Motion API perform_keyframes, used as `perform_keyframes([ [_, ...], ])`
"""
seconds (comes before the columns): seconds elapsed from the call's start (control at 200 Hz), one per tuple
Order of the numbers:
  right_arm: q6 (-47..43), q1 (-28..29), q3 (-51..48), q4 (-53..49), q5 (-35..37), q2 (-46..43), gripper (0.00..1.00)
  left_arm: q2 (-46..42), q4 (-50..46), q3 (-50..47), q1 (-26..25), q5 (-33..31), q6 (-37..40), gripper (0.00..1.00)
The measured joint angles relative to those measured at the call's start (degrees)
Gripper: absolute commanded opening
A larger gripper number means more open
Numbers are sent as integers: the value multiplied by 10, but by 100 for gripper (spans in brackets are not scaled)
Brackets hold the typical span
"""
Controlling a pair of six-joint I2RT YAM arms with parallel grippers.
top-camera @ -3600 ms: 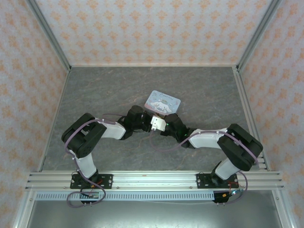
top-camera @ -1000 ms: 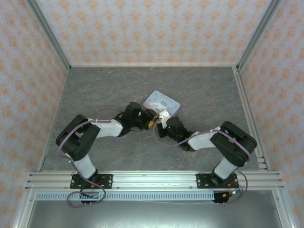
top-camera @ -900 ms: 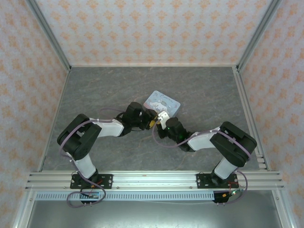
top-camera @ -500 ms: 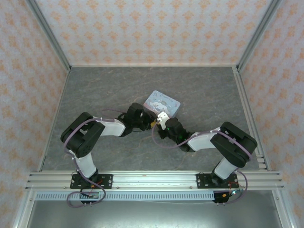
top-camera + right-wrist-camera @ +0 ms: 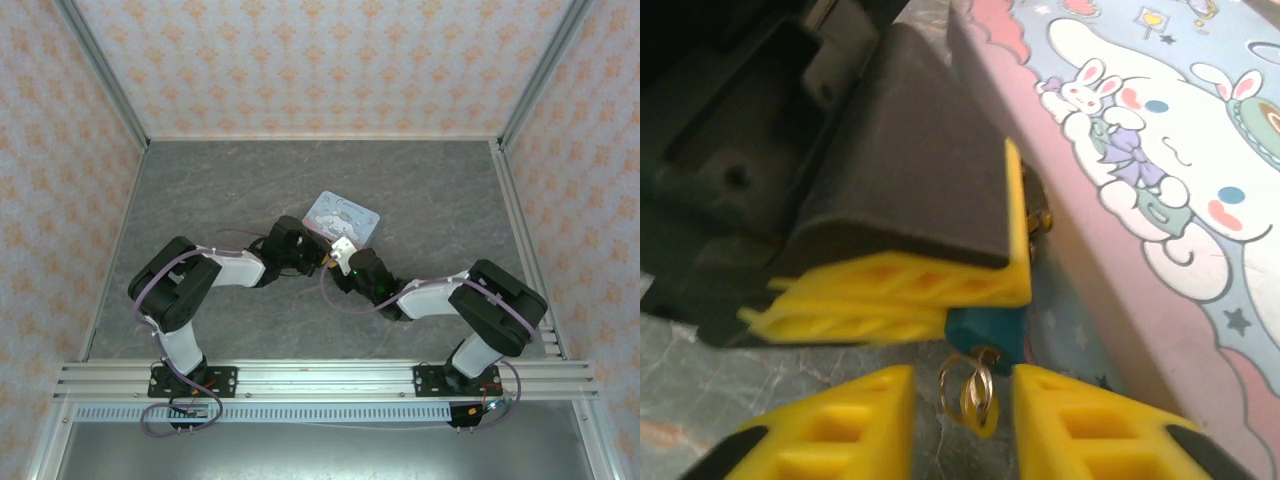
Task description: Unlock the padlock with the key
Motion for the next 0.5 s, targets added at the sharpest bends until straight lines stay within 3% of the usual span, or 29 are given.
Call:
perform_keyframes([
  [0.145,3,0,-18,-21,-13,-30,60,0,0,0,0,-2,0,0],
  [0.24,11,-1,-28,-40,-24,-70,66,0,0,0,0,-2,0,0],
  [0.335,34,-13,-38,-57,-55,-128,64,0,0,0,0,-2,0,0],
  [0.5,99,-70,-45,-92,-151,-209,50,-1,3,0,0,-2,5,0],
])
